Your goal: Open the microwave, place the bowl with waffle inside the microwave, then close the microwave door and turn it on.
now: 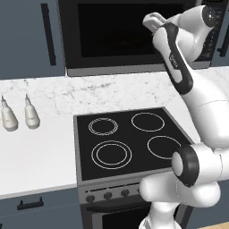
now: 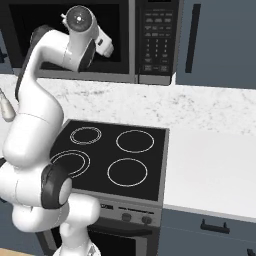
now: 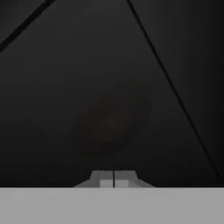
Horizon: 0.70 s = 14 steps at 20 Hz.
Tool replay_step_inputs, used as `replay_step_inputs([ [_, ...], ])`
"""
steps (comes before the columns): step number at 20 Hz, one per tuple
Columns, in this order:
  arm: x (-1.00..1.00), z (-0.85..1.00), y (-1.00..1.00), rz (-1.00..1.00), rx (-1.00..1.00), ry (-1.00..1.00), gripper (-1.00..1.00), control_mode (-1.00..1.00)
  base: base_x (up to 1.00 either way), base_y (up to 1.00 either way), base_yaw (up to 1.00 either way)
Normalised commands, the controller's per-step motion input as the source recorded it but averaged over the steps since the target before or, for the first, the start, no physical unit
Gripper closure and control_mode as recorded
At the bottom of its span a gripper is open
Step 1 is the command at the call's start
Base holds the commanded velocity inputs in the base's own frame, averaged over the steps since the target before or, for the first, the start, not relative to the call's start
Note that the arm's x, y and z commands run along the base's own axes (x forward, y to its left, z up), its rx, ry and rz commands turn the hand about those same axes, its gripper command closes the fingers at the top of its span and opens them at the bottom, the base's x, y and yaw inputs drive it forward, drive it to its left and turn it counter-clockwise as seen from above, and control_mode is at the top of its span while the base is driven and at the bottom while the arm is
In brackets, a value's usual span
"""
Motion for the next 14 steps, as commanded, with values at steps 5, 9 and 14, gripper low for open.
replay_step_inputs([
  [5,0.86,-0.36,0.0,0.22,0.2,-0.06,1.0,-1.0,0.0,0.0,0.0],
  [9,-0.62,-0.1,-0.4,-0.04,0.19,-0.4,1.0,-1.0,0.0,0.0,0.0],
  [14,-1.0,0.0,-0.88,-0.11,0.31,-0.16,1.0,-1.0,0.0,0.0,0.0],
])
